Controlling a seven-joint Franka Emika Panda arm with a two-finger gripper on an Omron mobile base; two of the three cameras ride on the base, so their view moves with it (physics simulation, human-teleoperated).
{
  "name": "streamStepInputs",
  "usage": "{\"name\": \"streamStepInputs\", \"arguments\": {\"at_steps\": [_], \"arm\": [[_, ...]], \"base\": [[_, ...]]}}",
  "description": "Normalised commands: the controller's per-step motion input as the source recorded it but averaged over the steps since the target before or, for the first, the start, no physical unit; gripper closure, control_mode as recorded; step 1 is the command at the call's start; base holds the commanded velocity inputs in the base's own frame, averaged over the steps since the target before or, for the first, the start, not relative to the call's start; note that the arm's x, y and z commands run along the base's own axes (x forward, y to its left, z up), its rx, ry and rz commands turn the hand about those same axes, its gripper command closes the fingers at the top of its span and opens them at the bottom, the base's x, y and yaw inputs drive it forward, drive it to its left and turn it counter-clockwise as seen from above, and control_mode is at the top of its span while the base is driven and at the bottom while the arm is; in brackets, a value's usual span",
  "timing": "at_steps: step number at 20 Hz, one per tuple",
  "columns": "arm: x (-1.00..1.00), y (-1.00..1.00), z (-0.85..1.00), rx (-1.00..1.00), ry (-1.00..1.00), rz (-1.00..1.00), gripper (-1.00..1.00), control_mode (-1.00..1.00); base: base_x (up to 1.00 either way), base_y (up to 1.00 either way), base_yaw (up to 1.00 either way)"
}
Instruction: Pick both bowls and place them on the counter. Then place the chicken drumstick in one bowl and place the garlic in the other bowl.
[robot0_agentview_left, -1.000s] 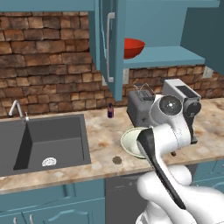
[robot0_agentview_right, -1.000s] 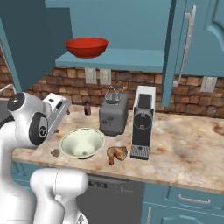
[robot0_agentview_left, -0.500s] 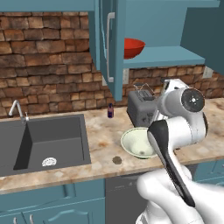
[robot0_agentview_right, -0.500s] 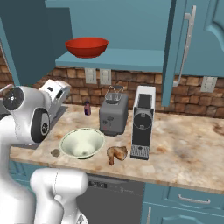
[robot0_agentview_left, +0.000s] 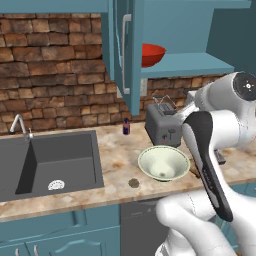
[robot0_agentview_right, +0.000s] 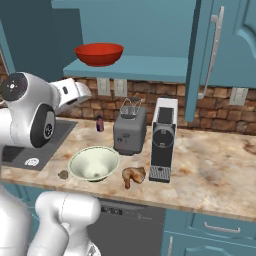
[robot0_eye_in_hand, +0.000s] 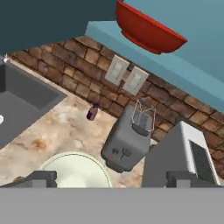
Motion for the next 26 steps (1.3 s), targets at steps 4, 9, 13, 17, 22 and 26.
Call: {"name": "streamStepInputs", "arguments": {"at_steps": [4, 9, 13, 17, 22, 26], "arm": [[-0.41, -0.26, -0.01, 0.33, -0.02, -0.10, -1.00, -1.00], [-0.14, -0.09, 0.17, 0.40, 0.00, -0.14, -1.00, -1.00], [0.00, 0.13, 0.34, 0.37, 0.00, -0.26, -1.00, -1.00], [0.00, 0.00, 0.24, 0.25, 0.00, -0.25, -1.00, -1.00], [0.05, 0.00, 0.27, 0.17, 0.00, -0.20, -1.00, -1.00], [0.18, 0.00, 0.40, 0.20, 0.02, -0.19, -1.00, -1.00]], "base": [[0.00, 0.00, 0.00], [0.00, 0.00, 0.00], [0.00, 0.00, 0.00], [0.00, 0.00, 0.00], [0.00, 0.00, 0.00], [0.00, 0.00, 0.00]]}}
